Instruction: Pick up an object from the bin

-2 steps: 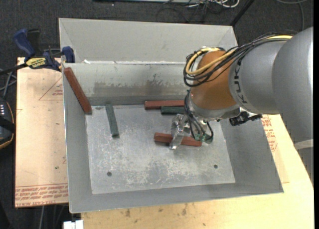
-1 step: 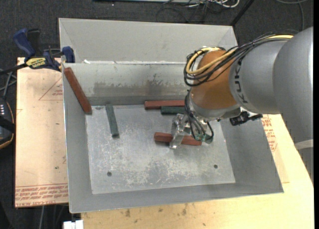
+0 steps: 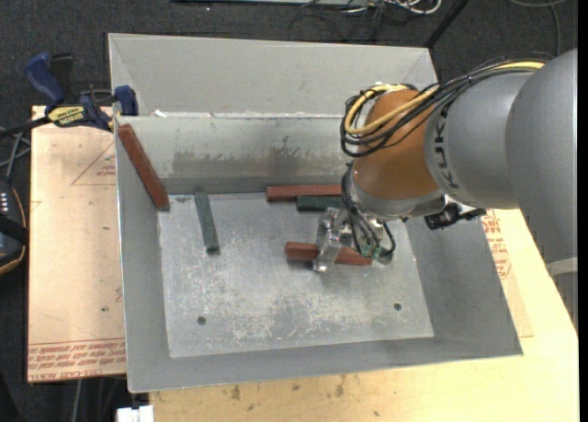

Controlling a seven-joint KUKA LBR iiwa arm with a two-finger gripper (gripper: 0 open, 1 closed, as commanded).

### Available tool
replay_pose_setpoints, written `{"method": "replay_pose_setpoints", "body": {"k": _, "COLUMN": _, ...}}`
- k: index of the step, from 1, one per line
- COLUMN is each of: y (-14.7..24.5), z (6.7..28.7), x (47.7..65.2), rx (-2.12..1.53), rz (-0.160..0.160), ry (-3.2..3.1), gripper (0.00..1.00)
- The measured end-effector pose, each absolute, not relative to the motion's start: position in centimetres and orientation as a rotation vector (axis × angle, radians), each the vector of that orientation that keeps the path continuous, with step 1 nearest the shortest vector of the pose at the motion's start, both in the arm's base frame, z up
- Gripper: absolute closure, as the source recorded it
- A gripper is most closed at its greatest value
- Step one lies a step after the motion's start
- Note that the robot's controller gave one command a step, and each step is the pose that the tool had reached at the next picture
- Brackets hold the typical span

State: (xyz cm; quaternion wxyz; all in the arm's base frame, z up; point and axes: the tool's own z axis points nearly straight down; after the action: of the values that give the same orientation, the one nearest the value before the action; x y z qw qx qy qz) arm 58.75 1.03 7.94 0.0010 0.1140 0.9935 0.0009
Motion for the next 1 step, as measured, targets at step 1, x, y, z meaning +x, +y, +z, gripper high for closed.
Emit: {"method": "replay_pose_setpoints", "body": {"k": 1, "y": 1.03, "z": 8.33, "x": 58.78, "rx": 0.358, "rz": 0.003, "ry": 3.118, "gripper": 1.0}}
